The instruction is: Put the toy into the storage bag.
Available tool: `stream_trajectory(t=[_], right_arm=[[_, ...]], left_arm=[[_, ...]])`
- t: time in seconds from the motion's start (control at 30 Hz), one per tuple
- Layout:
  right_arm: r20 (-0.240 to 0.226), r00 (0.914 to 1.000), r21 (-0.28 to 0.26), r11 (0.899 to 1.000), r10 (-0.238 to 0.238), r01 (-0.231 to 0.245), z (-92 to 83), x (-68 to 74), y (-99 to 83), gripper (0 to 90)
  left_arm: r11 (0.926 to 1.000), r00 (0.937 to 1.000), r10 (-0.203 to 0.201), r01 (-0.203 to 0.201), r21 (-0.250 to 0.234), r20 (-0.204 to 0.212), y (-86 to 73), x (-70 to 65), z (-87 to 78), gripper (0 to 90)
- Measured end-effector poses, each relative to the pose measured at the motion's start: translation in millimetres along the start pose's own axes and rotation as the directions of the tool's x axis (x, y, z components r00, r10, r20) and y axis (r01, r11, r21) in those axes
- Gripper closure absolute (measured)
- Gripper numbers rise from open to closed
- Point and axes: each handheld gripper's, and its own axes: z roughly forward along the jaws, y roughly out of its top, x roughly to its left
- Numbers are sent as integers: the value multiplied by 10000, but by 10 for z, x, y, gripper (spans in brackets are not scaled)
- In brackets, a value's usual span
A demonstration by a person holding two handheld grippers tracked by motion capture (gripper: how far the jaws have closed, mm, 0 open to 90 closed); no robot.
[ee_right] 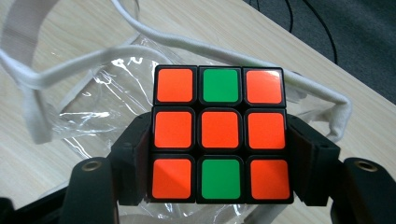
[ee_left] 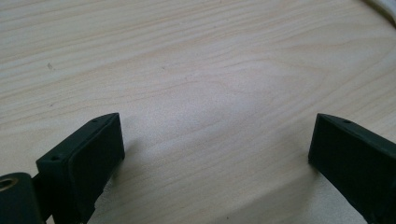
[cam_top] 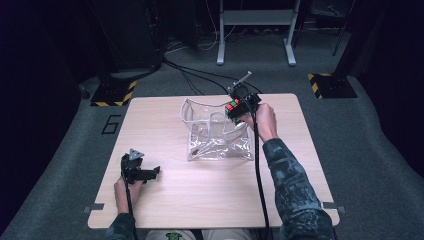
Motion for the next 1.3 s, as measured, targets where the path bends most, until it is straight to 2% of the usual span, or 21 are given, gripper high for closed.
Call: stream_trajectory(t=[0.73,1.17,1.3], right_arm=[[-80,9998,237,9996,177,-175,162,22,-19,333],[-2,9997,493,9984,-264,264,288,112,-48,333],[-41,9999,573,9982,-158,160,346,118,-68,333]], left_arm=[[10000,10000,0,0,9,-4,0,0,0,33],[10000,10000,0,0,13,6,0,1,-1,33],[10000,10000,1,-1,17,7,1,1,-1,33]])
